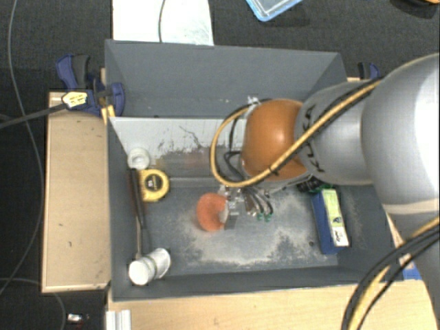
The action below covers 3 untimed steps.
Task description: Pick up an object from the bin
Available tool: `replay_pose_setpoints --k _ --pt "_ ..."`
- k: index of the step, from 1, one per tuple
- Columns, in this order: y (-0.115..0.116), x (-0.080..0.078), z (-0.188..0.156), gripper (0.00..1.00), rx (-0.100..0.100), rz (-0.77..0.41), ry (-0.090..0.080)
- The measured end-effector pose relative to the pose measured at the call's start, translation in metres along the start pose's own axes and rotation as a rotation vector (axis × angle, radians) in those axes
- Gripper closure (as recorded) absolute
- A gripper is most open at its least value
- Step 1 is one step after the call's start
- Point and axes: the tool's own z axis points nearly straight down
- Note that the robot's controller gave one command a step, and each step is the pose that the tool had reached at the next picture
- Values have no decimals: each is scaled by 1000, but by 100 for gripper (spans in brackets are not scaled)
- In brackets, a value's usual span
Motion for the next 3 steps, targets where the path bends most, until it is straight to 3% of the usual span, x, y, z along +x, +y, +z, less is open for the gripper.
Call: replay_pose_setpoints --k 1,2,3 --pt "0 0 0 100 0 0 0" --pt "7 8 -54 100 2 3 7" --pt "2 12 -131 100 1 -2 6"
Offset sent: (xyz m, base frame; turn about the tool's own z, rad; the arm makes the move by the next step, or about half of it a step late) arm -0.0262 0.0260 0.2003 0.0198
